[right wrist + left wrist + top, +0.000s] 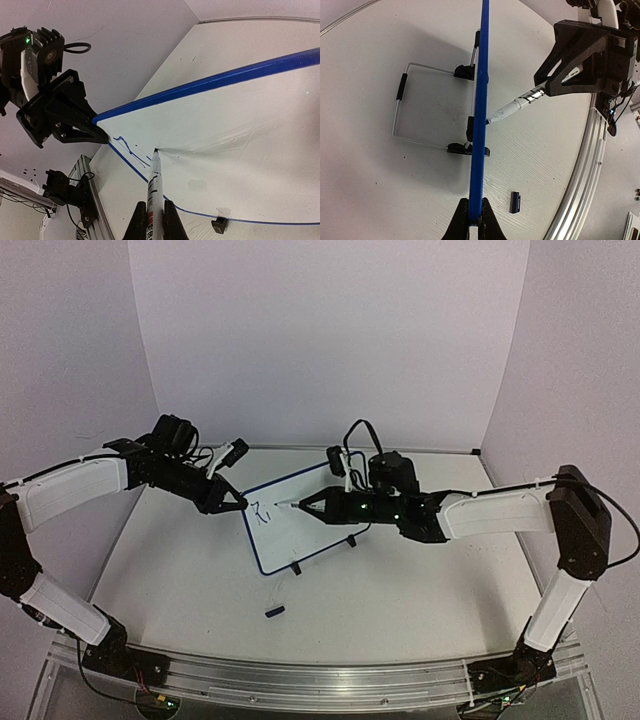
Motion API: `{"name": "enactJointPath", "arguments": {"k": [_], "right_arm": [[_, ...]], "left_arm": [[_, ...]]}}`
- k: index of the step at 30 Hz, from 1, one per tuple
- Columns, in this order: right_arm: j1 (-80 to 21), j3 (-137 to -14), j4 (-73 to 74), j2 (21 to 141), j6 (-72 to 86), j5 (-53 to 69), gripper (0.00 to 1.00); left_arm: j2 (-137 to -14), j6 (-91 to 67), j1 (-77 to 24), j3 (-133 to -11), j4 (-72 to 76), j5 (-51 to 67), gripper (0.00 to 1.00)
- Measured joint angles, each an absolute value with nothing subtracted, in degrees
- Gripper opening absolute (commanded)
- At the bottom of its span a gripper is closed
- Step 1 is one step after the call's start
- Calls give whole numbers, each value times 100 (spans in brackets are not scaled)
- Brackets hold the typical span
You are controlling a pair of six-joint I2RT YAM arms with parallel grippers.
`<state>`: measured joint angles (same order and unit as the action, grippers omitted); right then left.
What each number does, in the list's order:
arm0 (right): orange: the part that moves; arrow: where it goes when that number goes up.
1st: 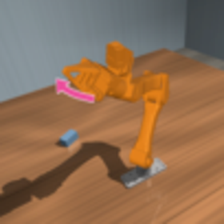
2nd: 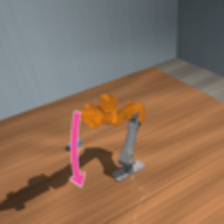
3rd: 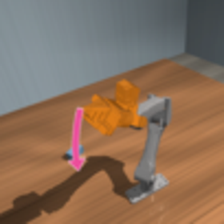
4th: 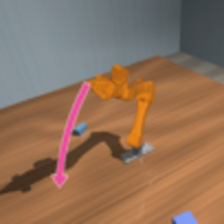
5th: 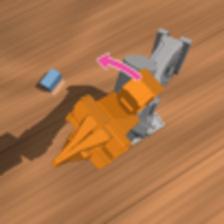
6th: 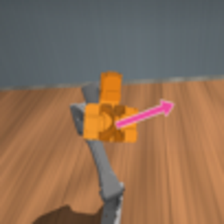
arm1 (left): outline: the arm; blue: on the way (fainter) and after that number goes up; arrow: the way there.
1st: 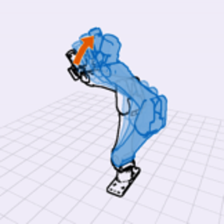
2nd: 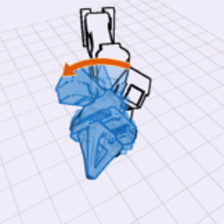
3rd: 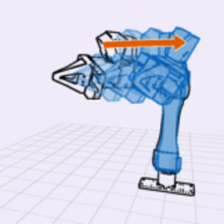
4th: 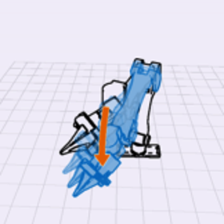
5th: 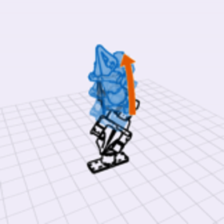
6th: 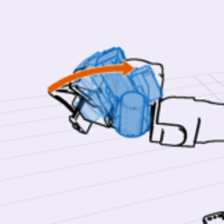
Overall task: Write a sentence on the whiteboard
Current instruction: Write with the whiteboard marker on the whiteboard.
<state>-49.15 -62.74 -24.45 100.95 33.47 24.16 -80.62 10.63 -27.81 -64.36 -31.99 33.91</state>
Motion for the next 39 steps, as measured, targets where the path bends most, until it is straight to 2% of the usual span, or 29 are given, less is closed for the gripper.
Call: {"name": "enactJointPath", "arguments": {"k": [14, 39], "right_arm": [[-4915, -6375, -2484, 10320, 3398, 2731, 0], [-4915, -6020, -2469, 10134, 3411, 2309, 0]], "left_arm": [[-8062, 1063, -2781, -6436, -3201, 3391, 0], [-8062, 1063, -2781, -6436, -3199, 3387, 0]]}}
